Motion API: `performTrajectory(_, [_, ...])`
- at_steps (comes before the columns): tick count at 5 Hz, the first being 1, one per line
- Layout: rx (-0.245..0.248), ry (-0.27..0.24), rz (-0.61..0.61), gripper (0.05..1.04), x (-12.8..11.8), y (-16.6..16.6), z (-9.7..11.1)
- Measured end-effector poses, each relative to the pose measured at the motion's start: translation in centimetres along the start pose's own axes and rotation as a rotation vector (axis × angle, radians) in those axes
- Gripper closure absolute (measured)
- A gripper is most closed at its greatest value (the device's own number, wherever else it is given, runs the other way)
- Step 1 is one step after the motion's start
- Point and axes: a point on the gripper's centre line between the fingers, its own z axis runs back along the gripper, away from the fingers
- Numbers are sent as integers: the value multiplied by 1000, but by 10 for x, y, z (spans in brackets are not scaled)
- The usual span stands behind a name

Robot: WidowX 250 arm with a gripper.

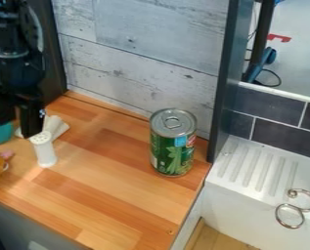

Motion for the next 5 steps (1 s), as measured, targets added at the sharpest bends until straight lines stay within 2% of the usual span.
performTrajectory(1, [-27, 28, -22, 81, 6, -1, -10])
performTrajectory(2, [-39, 83, -73, 81, 15, -14, -18])
performTrajectory(4, [-27, 132, -69, 81, 16, -15, -28])
performTrajectory(5, [-14, 154, -46, 154, 20, -11, -34])
